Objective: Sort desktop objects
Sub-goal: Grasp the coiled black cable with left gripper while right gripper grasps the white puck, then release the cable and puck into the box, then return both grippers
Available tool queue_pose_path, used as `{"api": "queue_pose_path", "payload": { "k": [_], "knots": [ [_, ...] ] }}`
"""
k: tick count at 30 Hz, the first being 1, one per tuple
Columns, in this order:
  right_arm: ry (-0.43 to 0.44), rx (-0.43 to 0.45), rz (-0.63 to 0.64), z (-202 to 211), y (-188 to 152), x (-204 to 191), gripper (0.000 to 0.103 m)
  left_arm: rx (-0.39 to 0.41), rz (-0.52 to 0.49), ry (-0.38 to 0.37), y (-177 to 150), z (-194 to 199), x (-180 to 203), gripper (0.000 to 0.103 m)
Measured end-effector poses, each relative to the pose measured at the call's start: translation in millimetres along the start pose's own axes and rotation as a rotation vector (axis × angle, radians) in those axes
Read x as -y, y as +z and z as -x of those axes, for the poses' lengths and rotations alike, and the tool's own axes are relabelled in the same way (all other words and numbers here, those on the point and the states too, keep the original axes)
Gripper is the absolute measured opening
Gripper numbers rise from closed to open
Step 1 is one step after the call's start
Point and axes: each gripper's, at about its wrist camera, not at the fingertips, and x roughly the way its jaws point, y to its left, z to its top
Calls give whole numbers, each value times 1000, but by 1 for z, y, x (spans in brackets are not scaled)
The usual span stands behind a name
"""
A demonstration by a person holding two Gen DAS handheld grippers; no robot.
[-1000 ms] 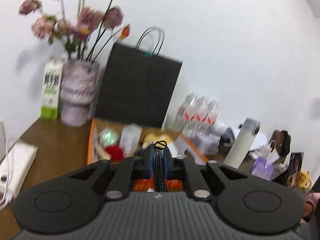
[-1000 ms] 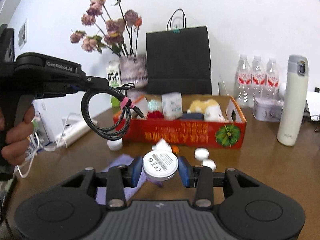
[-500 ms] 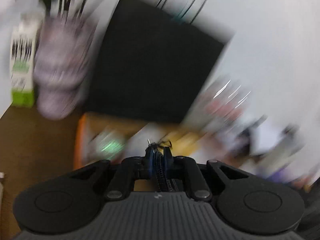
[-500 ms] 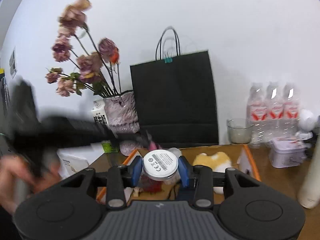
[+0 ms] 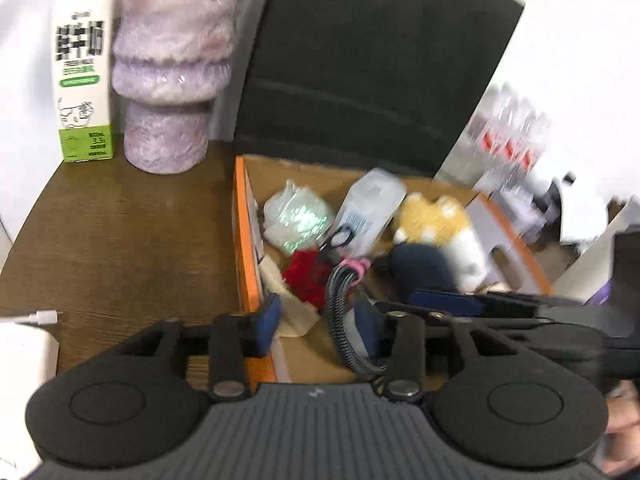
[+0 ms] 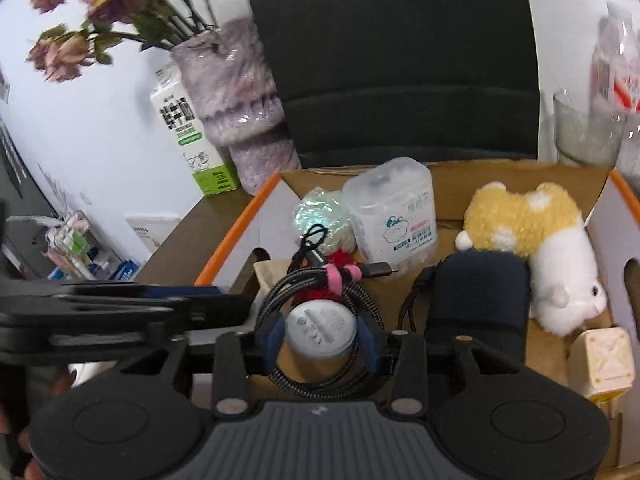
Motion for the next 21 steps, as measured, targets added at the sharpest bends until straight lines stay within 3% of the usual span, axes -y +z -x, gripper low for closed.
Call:
{"api": "queue_pose_path", "payload": {
  "k": [2, 4, 7, 11, 14, 18, 21],
  "knots": [
    [-14, 28, -20, 8, -1, 4, 54, 52, 3, 71, -4, 17, 8, 62],
    [32, 59, -33, 21, -5, 8, 55, 131, -6, 150, -16, 36, 20, 77],
    [-3, 90, -29, 48, -16, 7, 56, 192, -4, 158, -51, 65, 38, 85],
    [-133, 137, 31, 91, -63, 0, 64, 247, -2, 159, -107, 94, 65, 93],
    [-207, 153, 102, 117, -106, -11, 72, 270, -58, 165, -154, 109, 84, 98],
    [-211, 164, 160, 148, -158, -23, 73, 271, -154, 211, -205, 121, 101, 100],
    [-243, 155, 172, 166, -192, -25, 77, 253, -153, 206, -233, 128, 100, 101]
  ]
}}
